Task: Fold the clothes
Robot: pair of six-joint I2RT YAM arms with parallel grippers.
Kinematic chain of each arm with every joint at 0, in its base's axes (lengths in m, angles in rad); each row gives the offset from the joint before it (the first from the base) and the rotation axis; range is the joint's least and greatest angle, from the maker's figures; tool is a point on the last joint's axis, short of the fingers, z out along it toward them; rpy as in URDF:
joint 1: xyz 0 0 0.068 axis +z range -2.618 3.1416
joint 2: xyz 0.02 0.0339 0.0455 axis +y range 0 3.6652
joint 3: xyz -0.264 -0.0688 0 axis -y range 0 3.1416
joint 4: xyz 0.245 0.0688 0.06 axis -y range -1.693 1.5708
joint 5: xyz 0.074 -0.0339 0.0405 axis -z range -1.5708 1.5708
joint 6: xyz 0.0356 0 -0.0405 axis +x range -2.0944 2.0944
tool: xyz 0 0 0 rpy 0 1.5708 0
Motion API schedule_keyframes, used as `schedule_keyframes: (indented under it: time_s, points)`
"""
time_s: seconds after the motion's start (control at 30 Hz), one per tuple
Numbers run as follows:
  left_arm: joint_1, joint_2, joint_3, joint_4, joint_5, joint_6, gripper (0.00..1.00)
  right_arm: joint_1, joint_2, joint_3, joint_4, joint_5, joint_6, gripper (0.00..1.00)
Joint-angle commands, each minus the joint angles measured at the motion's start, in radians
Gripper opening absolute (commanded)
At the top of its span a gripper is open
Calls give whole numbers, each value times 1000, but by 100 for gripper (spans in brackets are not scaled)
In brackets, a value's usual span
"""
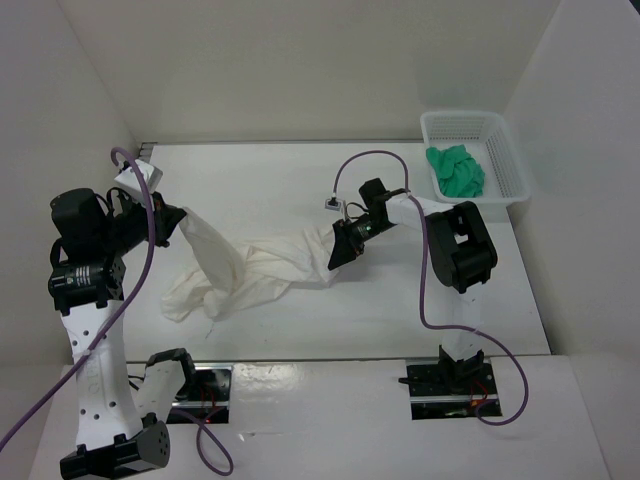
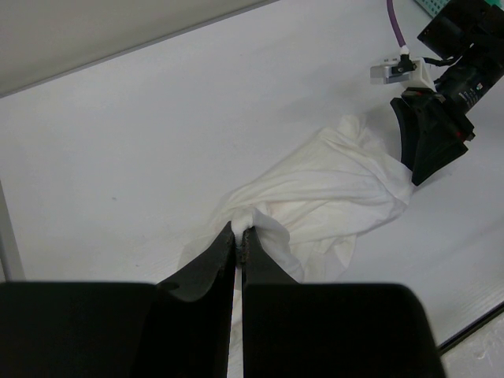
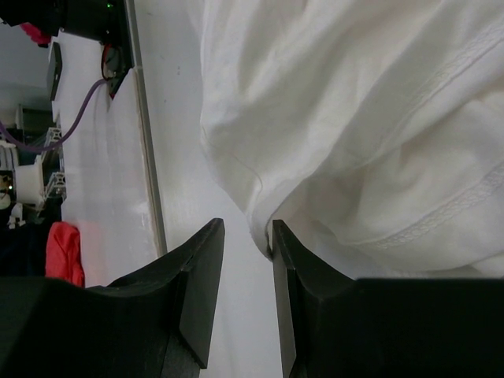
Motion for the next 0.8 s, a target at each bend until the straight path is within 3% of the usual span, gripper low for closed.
schedule_keyframes:
  time_s: [0.0, 0.77]
  points:
    - [6, -13, 30, 22, 32, 18, 0, 6, -24, 23, -16, -35, -24, 38]
    - [6, -13, 30, 22, 32, 18, 0, 34, 33, 33, -56, -17, -53, 42]
